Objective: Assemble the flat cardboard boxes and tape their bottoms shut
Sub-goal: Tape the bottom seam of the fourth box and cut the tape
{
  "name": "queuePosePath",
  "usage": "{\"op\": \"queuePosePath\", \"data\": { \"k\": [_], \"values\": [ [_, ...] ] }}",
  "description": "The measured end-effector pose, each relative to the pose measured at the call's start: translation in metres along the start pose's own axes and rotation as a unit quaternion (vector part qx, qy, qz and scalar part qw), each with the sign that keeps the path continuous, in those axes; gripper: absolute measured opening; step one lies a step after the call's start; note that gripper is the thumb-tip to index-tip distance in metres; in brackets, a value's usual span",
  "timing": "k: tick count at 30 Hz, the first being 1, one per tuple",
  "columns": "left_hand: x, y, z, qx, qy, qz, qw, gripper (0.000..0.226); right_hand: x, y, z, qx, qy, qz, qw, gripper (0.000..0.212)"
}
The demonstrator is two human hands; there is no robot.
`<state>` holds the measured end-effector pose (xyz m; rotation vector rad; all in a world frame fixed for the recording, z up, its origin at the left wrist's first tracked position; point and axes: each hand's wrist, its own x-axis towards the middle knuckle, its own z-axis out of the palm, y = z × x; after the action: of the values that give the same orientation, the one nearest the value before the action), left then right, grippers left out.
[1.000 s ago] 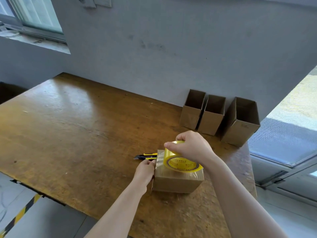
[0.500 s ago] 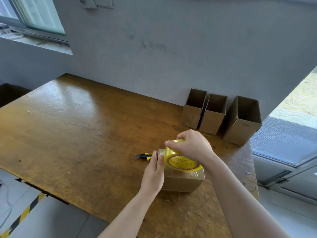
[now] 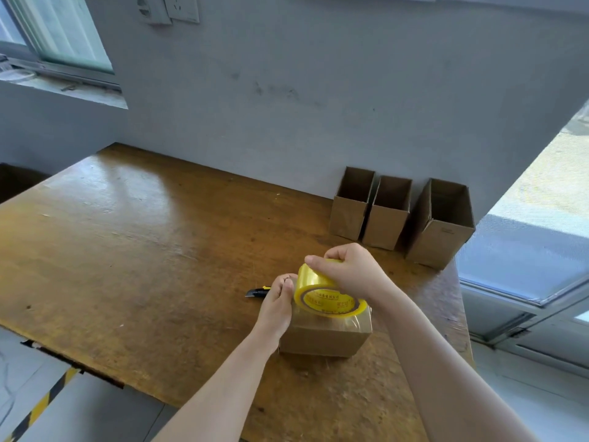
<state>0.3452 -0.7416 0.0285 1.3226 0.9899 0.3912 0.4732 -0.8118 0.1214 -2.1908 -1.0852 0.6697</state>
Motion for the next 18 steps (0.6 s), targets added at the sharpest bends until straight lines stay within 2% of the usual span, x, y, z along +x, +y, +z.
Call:
{"op": "queuePosePath", "data": {
  "k": [2, 4, 6, 8, 12, 18],
  "values": [
    [0.001, -0.001, 0.0, 0.014, 0.004, 0.024, 1.0, 0.031, -0.004, 0.011, -0.007, 0.137, -0.033, 0.03, 0.99, 0.049],
    [0.002, -0.002, 0.0, 0.041, 0.011, 0.042, 0.998, 0.031, -0.007, 0.019, -0.011, 0.202, -0.047, 0.026, 0.978, 0.059],
    [0.004, -0.003, -0.001, 0.068, 0.015, 0.058, 0.996, 0.031, -0.009, 0.019, -0.012, 0.168, -0.042, 0.001, 0.985, 0.064],
    [0.004, -0.004, -0.001, 0.089, 0.015, 0.065, 0.994, 0.031, -0.009, 0.018, -0.014, 0.116, -0.017, -0.008, 0.993, 0.057],
    [0.005, -0.004, 0.0, 0.129, 0.019, 0.058, 0.99, 0.031, -0.011, 0.035, -0.035, 0.02, 0.047, 0.021, 0.998, 0.054],
    [0.005, -0.004, 0.0, 0.157, 0.024, 0.064, 0.985, 0.033, -0.012, 0.04, -0.044, -0.037, 0.04, -0.005, 0.999, 0.062]
  ]
}}
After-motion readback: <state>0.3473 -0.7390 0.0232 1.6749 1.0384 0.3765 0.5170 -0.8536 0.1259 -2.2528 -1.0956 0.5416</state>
